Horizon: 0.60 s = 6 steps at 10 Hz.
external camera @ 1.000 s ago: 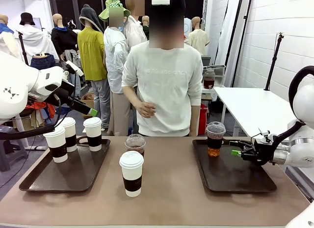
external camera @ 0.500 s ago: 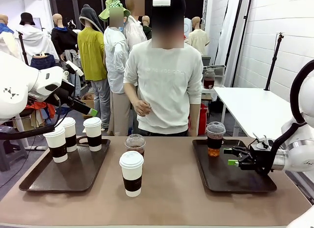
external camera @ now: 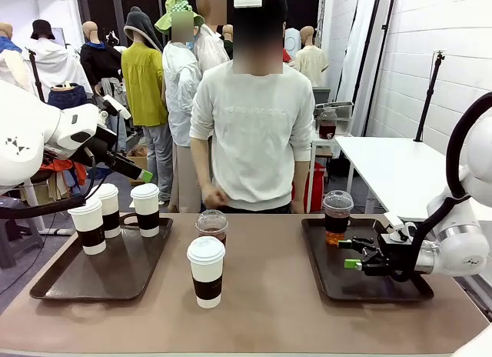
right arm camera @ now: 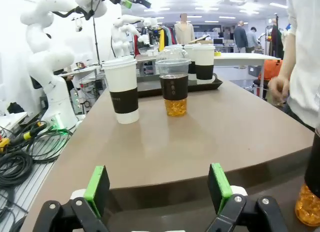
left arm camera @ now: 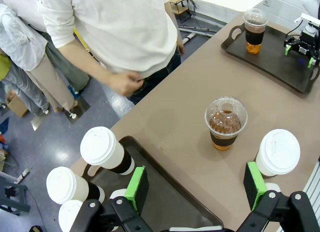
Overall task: Distribute the coffee onto the tray.
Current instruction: Pick up another iced Americano from the middle of the table and place it on the right Handle tray.
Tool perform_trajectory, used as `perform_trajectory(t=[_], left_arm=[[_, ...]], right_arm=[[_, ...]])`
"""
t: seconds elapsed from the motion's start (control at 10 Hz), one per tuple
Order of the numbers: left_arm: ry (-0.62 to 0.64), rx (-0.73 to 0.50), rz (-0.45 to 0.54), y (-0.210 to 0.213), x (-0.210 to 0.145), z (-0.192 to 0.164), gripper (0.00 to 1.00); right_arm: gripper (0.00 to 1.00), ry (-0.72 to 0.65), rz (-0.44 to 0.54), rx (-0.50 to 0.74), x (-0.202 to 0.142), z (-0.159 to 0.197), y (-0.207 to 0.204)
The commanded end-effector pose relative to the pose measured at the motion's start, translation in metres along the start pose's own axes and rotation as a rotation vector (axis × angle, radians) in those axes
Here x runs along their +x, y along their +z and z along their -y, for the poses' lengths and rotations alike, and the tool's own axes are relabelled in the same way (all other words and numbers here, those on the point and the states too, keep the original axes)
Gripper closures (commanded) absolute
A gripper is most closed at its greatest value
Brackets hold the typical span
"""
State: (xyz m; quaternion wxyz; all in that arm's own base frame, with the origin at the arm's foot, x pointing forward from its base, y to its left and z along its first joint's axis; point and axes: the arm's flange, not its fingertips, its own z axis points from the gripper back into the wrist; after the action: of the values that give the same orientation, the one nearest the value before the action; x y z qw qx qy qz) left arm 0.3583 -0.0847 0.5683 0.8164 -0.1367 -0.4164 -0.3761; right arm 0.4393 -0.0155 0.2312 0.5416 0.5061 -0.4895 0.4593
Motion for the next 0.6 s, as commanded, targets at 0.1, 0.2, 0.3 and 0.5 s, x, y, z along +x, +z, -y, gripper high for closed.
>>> perform_trajectory(t=[0.1, 0.2, 0.3, 0.5], left_arm=[[0.002, -0.008, -0.005, 0.0007, -0.0010, 0.0002, 0.00], [0.002, -0.008, -0.005, 0.0007, -0.0010, 0.0002, 0.00], [0.002, -0.008, -0.005, 0.0007, -0.0010, 0.0002, 0.00], [0.002, -0.008, -0.005, 0.0007, -0.0010, 0.0002, 0.00]], right_arm=[[0.00, 0.000, 0.000, 0.000, 0.0000, 0.0000, 0.0000], [0.00, 0.000, 0.000, 0.000, 0.0000, 0.0000, 0.0000], [0.00, 0.000, 0.000, 0.000, 0.0000, 0.0000, 0.0000], [0.00, 0.000, 0.000, 0.000, 0.0000, 0.0000, 0.0000]])
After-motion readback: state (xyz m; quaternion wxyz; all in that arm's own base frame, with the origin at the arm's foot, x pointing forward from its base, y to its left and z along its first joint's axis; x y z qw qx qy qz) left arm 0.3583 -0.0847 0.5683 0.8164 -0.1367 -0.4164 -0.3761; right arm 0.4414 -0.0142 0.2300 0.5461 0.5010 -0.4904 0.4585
